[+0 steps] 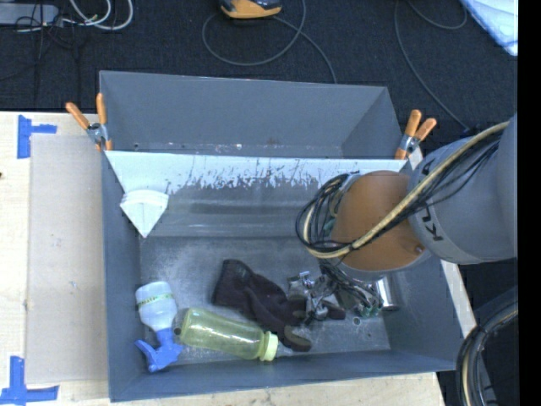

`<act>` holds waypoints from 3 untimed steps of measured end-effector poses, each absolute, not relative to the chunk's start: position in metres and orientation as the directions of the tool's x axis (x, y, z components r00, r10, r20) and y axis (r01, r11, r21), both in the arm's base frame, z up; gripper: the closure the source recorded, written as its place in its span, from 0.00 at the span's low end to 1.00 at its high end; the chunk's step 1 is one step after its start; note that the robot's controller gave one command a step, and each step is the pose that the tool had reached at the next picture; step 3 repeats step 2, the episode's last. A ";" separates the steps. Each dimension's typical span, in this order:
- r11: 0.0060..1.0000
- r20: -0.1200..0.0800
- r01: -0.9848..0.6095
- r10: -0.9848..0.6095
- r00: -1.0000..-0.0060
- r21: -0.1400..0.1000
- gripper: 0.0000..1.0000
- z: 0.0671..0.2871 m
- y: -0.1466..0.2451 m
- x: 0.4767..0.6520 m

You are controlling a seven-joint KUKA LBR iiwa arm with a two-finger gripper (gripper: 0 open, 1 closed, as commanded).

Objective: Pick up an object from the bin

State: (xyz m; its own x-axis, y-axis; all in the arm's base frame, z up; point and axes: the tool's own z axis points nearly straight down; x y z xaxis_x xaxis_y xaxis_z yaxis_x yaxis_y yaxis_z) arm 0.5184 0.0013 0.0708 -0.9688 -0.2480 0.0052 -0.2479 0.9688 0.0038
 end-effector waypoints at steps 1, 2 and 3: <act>0.969 0.005 -0.249 -0.249 -0.969 0.004 1.00 0.071 0.001 0.518; 0.970 0.006 -0.244 -0.244 -0.970 0.004 1.00 0.204 0.002 0.507; 0.970 0.006 -0.244 -0.244 -0.970 0.004 1.00 0.204 0.002 0.507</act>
Offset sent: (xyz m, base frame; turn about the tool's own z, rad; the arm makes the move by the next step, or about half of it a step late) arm -0.0121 -0.0003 0.1342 0.0032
